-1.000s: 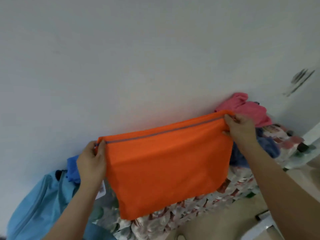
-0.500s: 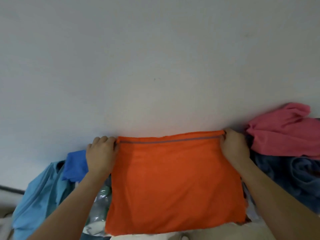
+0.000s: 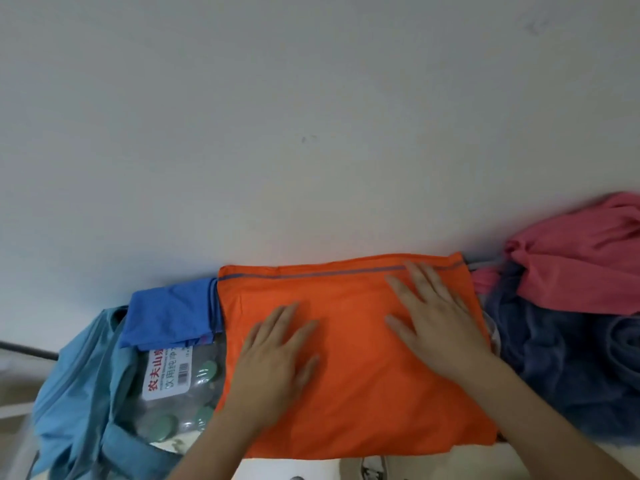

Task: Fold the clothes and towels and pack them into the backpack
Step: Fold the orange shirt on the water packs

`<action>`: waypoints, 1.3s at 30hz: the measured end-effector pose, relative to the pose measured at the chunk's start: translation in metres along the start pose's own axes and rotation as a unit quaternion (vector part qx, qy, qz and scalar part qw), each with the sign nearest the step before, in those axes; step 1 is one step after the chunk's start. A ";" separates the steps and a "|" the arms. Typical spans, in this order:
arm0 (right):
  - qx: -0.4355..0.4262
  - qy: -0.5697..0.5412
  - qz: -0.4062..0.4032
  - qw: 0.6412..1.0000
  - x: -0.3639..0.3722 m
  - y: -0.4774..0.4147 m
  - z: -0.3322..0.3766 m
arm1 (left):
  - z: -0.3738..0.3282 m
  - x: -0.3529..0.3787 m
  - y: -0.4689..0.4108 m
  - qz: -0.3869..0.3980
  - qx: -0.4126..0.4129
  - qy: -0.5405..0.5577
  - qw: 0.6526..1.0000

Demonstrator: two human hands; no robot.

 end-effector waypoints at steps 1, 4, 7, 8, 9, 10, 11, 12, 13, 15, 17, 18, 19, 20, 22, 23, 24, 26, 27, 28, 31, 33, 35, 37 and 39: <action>0.003 0.014 0.046 0.999 0.010 0.003 0.001 | 0.000 0.008 0.010 0.021 -0.016 -0.006 1.000; 0.017 0.042 0.079 0.996 0.028 0.006 -0.003 | 0.006 0.018 0.030 0.036 -0.048 -0.020 0.998; 0.014 0.041 0.068 0.997 0.033 0.005 -0.007 | 0.014 0.018 0.038 0.040 -0.066 0.001 0.997; 0.011 0.046 0.065 0.997 0.033 0.004 -0.008 | 0.015 0.015 0.041 0.038 -0.062 0.007 0.997; 0.007 0.052 0.062 0.997 0.033 0.004 -0.009 | 0.014 0.012 0.046 0.038 -0.050 0.017 0.998; 0.005 0.055 0.054 0.997 0.032 0.004 -0.009 | 0.012 0.007 0.053 0.034 -0.028 0.035 0.998; -0.001 0.057 0.036 0.998 0.028 0.005 -0.007 | 0.009 0.002 0.062 0.022 0.003 0.062 0.998; -0.009 0.059 0.010 0.998 0.023 0.007 -0.003 | 0.005 -0.003 0.073 0.005 0.042 0.087 0.995; -0.026 0.060 -0.021 0.998 0.015 0.011 0.003 | 0.001 -0.005 0.086 -0.009 0.082 0.099 0.992; -0.076 0.056 -0.072 0.993 0.003 0.027 0.017 | -0.005 -0.003 0.110 -0.009 0.145 0.073 0.987; -0.128 0.047 -0.090 0.987 -0.004 0.052 0.029 | -0.003 0.008 0.123 0.011 0.168 0.023 0.985; -0.146 0.052 -0.085 0.984 -0.001 0.068 0.033 | 0.000 0.012 0.125 0.006 0.165 0.012 0.986; -0.155 0.068 -0.068 0.983 0.004 0.085 0.036 | 0.003 0.013 0.124 -0.017 0.157 0.015 0.987; -0.153 0.090 -0.047 0.983 0.012 0.101 0.037 | 0.006 0.013 0.121 -0.047 0.150 0.026 0.987; -0.123 0.114 -0.005 0.986 0.029 0.125 0.033 | 0.008 0.009 0.115 -0.099 0.155 0.033 0.982; -0.096 0.112 0.000 0.989 0.034 0.133 0.029 | 0.007 0.008 0.113 -0.114 0.163 0.030 0.980; -0.070 0.107 -0.010 0.992 0.036 0.137 0.025 | 0.007 0.007 0.111 -0.120 0.169 0.029 0.978; -0.051 0.102 -0.038 0.993 0.035 0.140 0.016 | 0.004 0.005 0.110 -0.105 0.172 0.020 0.979; -0.054 0.101 -0.048 0.992 0.034 0.141 0.012 | 0.002 0.007 0.110 -0.083 0.173 0.008 0.981; -0.060 0.098 -0.055 0.992 0.034 0.143 0.010 | -0.001 0.008 0.111 -0.061 0.177 -0.009 0.982; -0.063 0.084 -0.081 0.991 0.034 0.151 0.006 | -0.003 0.011 0.113 -0.066 0.185 -0.039 0.980; -0.039 0.055 -0.103 0.992 0.030 0.155 0.003 | -0.003 0.010 0.111 -0.089 0.178 -0.024 0.980; -0.013 -0.011 -0.141 0.990 0.028 0.156 -0.001 | -0.002 0.008 0.106 -0.097 0.161 0.013 0.982; -0.007 -0.094 -0.163 0.982 0.022 0.155 -0.005 | 0.002 0.003 0.097 -0.097 0.125 0.064 0.985; 0.006 -0.166 -0.139 0.976 0.016 0.150 -0.007 | 0.005 -0.007 0.087 -0.073 0.073 0.104 0.989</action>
Point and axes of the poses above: each hand's wrist, its own y-axis away from the middle knuckle, its own x-axis out of the palm, z = x × y, the point moved 4 cm from there along -y, towards the middle knuckle, and after that the axes turned 5 degrees about x, right-handed, at the moved point
